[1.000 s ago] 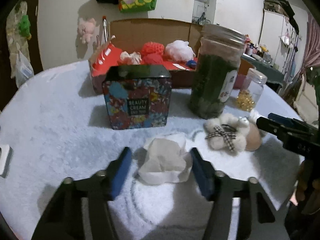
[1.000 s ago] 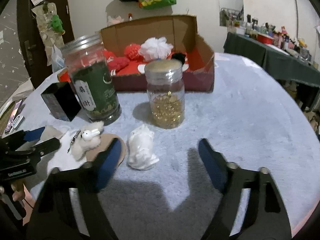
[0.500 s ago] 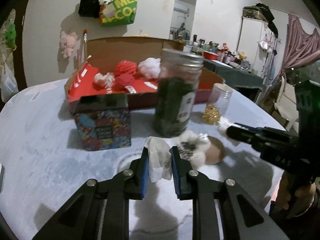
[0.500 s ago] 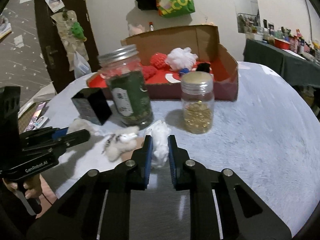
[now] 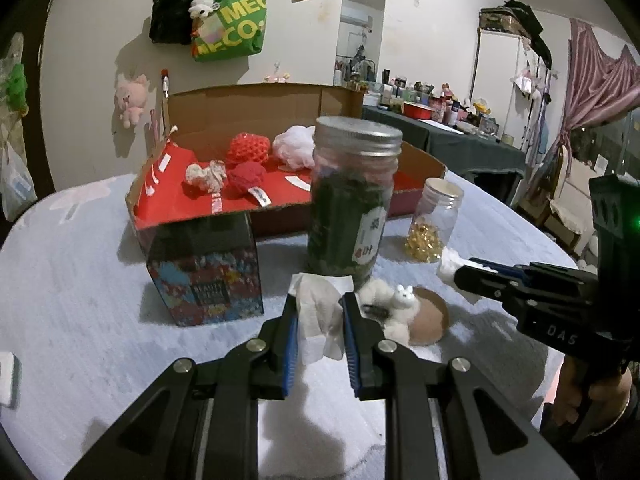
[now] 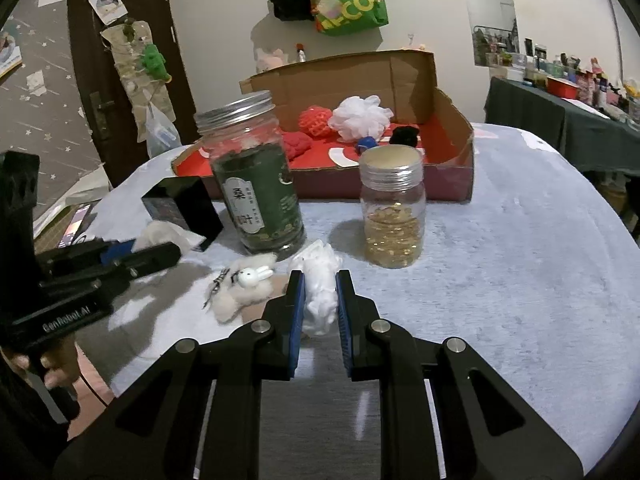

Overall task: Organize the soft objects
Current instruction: 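Carry the white tissue and white plush toy past the jars into the box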

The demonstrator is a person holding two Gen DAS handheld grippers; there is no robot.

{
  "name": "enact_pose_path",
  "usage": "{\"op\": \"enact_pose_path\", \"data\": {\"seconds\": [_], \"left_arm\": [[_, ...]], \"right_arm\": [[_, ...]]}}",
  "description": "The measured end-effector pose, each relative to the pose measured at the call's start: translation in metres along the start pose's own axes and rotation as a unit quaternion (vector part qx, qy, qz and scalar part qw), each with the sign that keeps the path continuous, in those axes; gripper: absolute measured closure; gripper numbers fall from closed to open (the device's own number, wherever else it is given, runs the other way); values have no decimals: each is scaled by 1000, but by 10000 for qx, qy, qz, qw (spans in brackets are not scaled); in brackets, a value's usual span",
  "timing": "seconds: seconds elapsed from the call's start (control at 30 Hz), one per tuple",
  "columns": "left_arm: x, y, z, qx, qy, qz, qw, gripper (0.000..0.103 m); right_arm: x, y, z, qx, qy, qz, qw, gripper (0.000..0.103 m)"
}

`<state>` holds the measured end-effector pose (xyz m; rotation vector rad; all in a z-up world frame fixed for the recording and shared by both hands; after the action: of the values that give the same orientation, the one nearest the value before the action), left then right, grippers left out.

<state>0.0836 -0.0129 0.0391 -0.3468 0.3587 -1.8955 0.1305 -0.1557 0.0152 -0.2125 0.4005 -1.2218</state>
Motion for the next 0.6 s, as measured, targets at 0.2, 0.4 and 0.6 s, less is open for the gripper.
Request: {"op": "enact_pose_path", "data": {"seconds": [0.2, 0.4, 0.6], "left_arm": [[-4, 4, 15, -105, 208, 94, 9997, 82], [-10, 8, 27, -208, 247, 65, 9995, 82], [-15, 17, 41, -326, 307, -44, 9990, 82]], "right_arm": [[17, 0, 1, -122, -3, -293, 9995, 88], [41, -2, 6, -211, 5, -520, 9984, 88], [65, 0, 19, -238, -121, -521, 9983, 88]]}}
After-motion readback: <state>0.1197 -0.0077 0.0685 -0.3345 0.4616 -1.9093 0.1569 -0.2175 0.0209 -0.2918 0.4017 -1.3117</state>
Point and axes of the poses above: each gripper's, at about its wrist camera, not at the fingertips, and y roughly the way its jaws point, x to its right, z to its top, the point moved 5 cm from there along y, roughly the way its jaws point, and after that the axes turned 12 degrees about x, right-handed, at the moved point
